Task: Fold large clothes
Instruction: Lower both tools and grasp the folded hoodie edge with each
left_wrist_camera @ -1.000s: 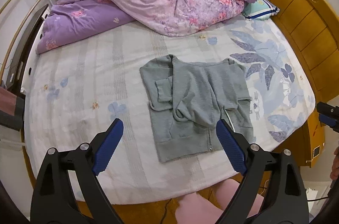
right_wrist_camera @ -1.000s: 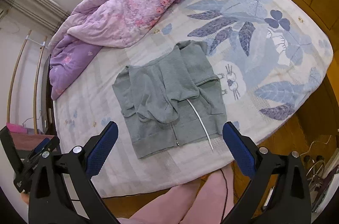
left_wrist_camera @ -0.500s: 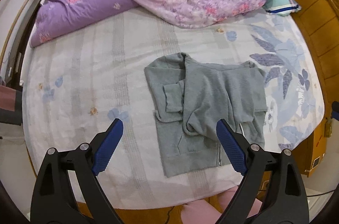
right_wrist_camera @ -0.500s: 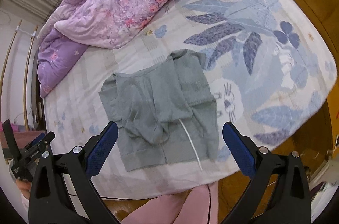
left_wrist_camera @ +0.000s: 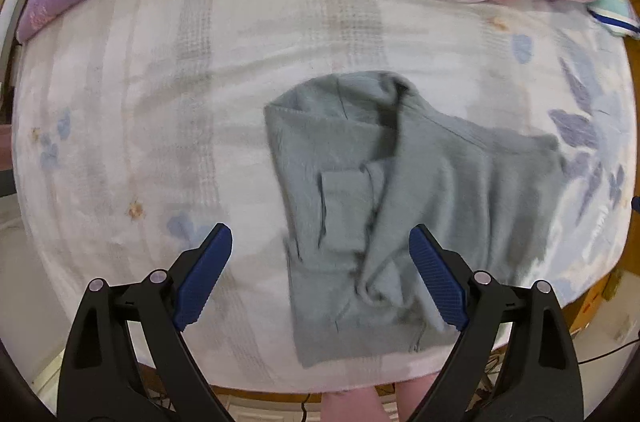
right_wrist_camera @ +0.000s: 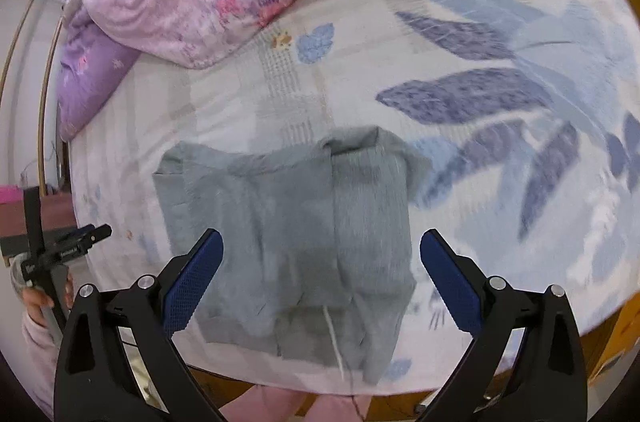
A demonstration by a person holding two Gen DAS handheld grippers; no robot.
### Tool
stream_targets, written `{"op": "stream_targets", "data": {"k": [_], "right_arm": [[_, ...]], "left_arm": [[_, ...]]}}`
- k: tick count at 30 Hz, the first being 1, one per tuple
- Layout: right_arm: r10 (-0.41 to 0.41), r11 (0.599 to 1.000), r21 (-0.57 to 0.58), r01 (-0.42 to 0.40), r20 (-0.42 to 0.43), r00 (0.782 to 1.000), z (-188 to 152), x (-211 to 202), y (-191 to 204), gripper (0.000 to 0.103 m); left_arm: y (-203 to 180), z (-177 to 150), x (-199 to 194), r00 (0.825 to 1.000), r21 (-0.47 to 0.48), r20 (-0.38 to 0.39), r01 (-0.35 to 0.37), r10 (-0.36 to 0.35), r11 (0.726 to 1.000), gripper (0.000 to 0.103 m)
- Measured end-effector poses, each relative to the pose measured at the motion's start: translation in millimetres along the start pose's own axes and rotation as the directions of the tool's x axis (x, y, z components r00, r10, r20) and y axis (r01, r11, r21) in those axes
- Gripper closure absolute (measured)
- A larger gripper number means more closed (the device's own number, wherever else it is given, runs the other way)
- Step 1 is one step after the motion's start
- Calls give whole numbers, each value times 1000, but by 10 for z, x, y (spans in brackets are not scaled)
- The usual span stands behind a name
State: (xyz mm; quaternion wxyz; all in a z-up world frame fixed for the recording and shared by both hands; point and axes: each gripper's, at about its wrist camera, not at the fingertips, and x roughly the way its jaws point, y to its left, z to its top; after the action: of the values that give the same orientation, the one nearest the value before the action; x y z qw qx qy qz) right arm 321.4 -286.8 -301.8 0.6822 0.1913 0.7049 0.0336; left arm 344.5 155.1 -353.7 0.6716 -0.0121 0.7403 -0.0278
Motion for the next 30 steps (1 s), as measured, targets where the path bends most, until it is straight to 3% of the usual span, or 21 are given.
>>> {"op": "stream_targets", "data": {"k": [4,7,11,14,17,20,22,23,24,25,26,27,30], "right_arm": [[-4,1000,16,6,-78,997,317,516,-184,8],[-11,1000,20,14,-146,989,489,926,-315,8],[18,1000,16,-15,-208,978,630,1352,-423,8],[3,1000,-17,-8,-276,961,706,1709,-460,8],[-31,1000,-10,30,-276,961,757,1868,-463,7],[-89,996,-34,84,-224,971,727,1856,-381,8],[-156,986,-86,141,-199,968,662,1842,-300,19],[-177,982,-105,160,-183,967,632,1808,-258,25],[-172,983,-95,158,-172,970,621,1768,-245,40],[-136,990,-61,128,-164,977,616,1707,-248,67],[-99,995,-25,96,-162,982,609,1655,-254,80],[-100,995,-14,99,-159,982,603,1632,-251,88],[-144,990,-32,141,-124,982,530,1521,-146,90]], "left_arm": [[117,315,474,998,-40,-66,-2,-1,999,12],[218,526,833,993,-73,-108,-47,38,996,12],[332,727,1262,991,-114,-128,17,-31,993,12],[379,821,1524,989,-143,-144,22,-43,989,12],[423,879,1697,989,-187,-109,74,-95,980,5],[372,880,1690,992,-181,-107,41,-61,983,6],[303,852,1650,996,-153,-83,25,-38,988,13],[271,826,1613,997,-137,-71,26,-36,990,27],[224,809,1552,998,-115,-61,24,-31,993,47],[179,793,1491,997,-101,-55,49,-55,994,61],[141,775,1439,993,-95,-55,96,-101,991,92],[115,762,1405,992,-96,-57,109,-115,989,93],[58,695,1285,997,-95,-42,53,-57,994,93]]}}
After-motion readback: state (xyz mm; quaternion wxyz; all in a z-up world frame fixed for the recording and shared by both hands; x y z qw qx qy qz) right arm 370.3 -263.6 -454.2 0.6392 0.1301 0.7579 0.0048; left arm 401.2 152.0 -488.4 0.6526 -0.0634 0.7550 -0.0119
